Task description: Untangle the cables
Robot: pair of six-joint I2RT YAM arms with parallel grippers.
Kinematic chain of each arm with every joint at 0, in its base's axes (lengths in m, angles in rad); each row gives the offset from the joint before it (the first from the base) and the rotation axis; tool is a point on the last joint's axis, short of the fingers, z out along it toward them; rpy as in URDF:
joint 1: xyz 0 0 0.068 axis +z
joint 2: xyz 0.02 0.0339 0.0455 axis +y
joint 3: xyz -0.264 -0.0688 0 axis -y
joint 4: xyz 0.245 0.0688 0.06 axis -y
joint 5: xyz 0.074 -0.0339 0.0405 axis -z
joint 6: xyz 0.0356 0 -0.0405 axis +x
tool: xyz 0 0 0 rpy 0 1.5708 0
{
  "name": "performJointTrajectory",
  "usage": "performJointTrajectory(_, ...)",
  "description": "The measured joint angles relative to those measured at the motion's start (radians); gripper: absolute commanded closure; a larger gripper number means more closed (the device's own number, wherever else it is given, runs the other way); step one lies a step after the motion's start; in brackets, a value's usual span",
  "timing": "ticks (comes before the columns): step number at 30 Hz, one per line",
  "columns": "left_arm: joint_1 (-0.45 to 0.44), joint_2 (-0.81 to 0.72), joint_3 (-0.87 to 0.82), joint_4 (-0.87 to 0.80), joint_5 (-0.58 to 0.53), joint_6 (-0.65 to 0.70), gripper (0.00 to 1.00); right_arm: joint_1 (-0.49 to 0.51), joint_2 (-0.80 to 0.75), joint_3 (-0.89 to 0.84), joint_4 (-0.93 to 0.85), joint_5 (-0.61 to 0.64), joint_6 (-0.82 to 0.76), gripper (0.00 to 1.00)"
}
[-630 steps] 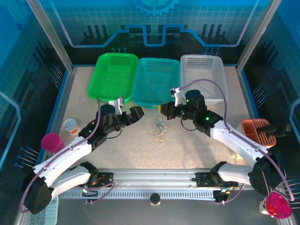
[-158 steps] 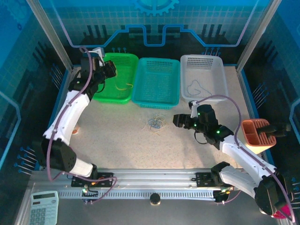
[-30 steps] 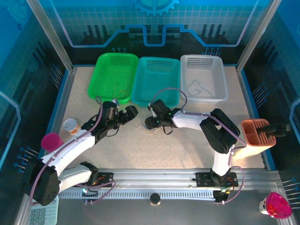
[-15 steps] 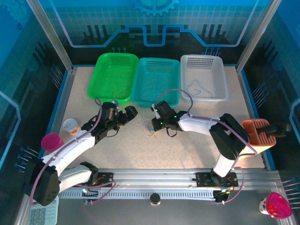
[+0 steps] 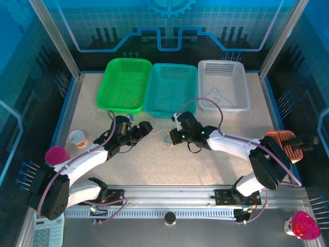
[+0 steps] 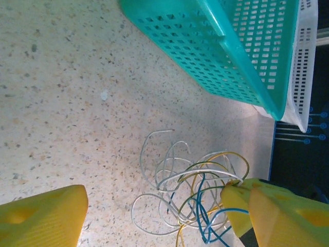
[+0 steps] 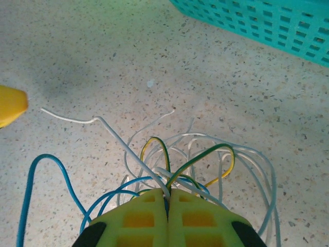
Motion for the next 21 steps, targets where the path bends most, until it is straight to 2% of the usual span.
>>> performJointTrajectory(15,-0.032,0.129,0.0,0.174,0.025,-0.042,0.53,-0.016,-0.064,-0.029,0.026,-0.053,0.036,1.0)
performJointTrajectory(18,-0.04,0.148,0.0,0.198,0.025,-0.054,0.67,-0.016,-0.065,-0.036,0.036,-0.057,0.039,1.0)
performJointTrajectory(21,-0.047,0.158,0.005,0.213,0.025,-0.063,0.91,-0.018,-0.065,-0.048,0.042,-0.057,0.043,1.0)
